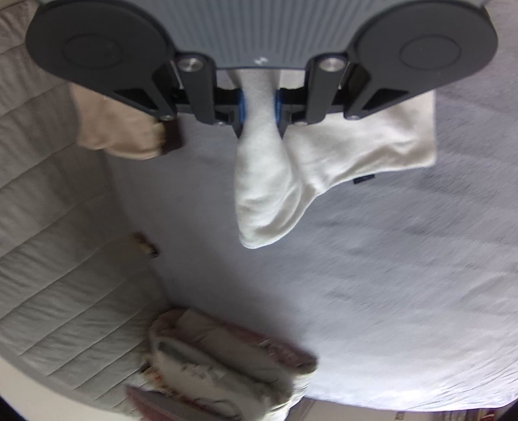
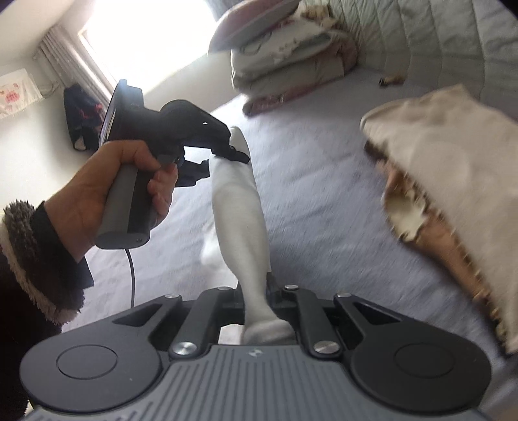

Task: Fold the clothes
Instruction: 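Lift the white shirt with both grippers and carry it toward the headboard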

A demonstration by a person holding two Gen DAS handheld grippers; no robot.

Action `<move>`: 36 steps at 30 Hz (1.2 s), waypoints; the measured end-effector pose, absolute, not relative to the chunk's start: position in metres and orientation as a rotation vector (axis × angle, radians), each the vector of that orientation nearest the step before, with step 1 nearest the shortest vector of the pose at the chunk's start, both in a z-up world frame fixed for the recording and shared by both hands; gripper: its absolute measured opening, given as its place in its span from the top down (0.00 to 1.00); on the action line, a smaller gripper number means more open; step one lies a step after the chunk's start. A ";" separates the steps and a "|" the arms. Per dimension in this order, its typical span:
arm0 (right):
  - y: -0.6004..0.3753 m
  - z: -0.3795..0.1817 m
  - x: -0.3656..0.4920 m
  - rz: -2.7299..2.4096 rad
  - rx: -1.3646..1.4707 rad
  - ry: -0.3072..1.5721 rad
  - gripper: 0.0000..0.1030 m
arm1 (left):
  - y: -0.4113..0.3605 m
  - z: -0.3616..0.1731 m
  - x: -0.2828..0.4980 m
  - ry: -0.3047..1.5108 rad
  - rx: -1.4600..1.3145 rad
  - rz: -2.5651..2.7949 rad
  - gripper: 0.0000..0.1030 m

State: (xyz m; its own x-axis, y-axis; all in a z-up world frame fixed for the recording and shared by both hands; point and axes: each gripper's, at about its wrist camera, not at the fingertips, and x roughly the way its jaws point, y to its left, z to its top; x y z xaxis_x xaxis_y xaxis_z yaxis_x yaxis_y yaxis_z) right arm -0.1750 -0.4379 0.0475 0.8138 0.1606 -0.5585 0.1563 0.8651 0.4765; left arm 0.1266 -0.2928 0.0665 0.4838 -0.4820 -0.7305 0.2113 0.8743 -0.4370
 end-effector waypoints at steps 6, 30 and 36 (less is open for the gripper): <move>-0.461 0.069 -0.192 -0.036 0.513 0.554 0.90 | -0.319 0.096 0.114 0.909 -0.344 -0.525 0.84; -0.589 0.106 -0.268 -0.250 0.611 0.387 0.90 | -0.519 0.158 0.081 0.930 -0.188 -0.772 0.84; -0.634 0.075 -0.277 -0.347 0.673 0.402 0.90 | -0.586 0.130 0.072 0.985 -0.105 -0.795 0.83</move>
